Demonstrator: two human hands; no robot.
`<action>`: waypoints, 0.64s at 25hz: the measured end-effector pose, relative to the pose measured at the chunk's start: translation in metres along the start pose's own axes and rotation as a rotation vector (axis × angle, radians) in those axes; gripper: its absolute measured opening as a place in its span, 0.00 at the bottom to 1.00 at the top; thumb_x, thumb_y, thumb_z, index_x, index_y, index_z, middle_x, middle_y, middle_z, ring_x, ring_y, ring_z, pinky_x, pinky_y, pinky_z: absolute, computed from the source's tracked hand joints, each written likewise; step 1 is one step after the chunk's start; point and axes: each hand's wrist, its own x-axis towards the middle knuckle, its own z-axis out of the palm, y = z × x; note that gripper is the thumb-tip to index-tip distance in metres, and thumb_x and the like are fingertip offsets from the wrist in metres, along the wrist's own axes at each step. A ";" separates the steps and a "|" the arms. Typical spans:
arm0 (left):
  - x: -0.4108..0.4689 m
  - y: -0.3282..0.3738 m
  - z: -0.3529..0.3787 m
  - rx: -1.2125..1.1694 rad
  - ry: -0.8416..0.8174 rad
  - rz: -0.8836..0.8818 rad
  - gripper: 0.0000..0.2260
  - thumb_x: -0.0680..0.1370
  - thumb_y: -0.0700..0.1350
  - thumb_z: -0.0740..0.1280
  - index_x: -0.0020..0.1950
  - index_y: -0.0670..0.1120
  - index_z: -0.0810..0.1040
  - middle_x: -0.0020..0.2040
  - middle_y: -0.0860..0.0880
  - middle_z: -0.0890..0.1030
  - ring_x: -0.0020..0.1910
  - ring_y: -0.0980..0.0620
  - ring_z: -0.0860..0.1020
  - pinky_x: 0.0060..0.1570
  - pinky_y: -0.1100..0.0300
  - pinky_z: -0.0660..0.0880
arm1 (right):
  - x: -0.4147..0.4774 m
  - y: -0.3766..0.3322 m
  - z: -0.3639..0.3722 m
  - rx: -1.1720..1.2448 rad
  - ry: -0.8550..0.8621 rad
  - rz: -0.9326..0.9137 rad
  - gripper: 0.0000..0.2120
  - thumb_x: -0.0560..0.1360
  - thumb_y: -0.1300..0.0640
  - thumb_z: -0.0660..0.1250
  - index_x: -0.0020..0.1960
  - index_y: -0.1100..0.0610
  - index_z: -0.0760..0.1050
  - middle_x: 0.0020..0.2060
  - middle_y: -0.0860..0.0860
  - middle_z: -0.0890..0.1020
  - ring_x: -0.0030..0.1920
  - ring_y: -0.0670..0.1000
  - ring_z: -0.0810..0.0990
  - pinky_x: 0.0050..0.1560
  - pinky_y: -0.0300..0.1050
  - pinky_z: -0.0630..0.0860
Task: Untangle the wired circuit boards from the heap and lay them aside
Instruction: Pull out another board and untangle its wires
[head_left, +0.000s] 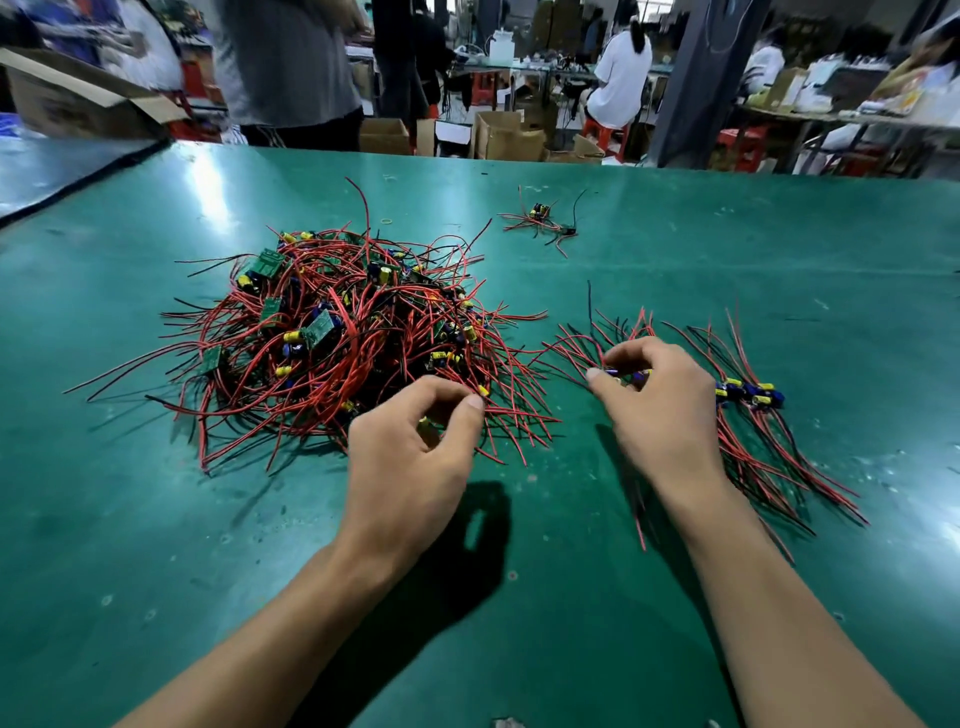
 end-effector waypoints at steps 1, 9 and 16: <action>0.002 -0.002 -0.002 0.067 0.050 0.019 0.05 0.77 0.43 0.71 0.40 0.47 0.81 0.32 0.48 0.79 0.27 0.54 0.73 0.29 0.59 0.71 | 0.003 0.005 -0.002 -0.027 0.020 0.005 0.05 0.74 0.55 0.74 0.49 0.52 0.80 0.48 0.54 0.82 0.48 0.53 0.80 0.56 0.48 0.76; 0.010 -0.020 -0.013 0.561 -0.014 -0.091 0.11 0.74 0.47 0.69 0.56 0.51 0.75 0.48 0.52 0.73 0.44 0.48 0.75 0.47 0.47 0.77 | 0.000 0.010 0.002 -0.288 -0.001 -0.112 0.12 0.74 0.59 0.73 0.57 0.54 0.81 0.54 0.55 0.79 0.57 0.58 0.76 0.59 0.50 0.71; 0.014 -0.021 -0.017 0.646 -0.072 -0.076 0.11 0.76 0.49 0.68 0.57 0.50 0.80 0.48 0.50 0.75 0.44 0.45 0.77 0.45 0.48 0.78 | -0.004 0.011 0.010 -0.493 -0.212 -0.118 0.14 0.80 0.56 0.66 0.64 0.55 0.80 0.61 0.54 0.80 0.64 0.58 0.72 0.65 0.52 0.71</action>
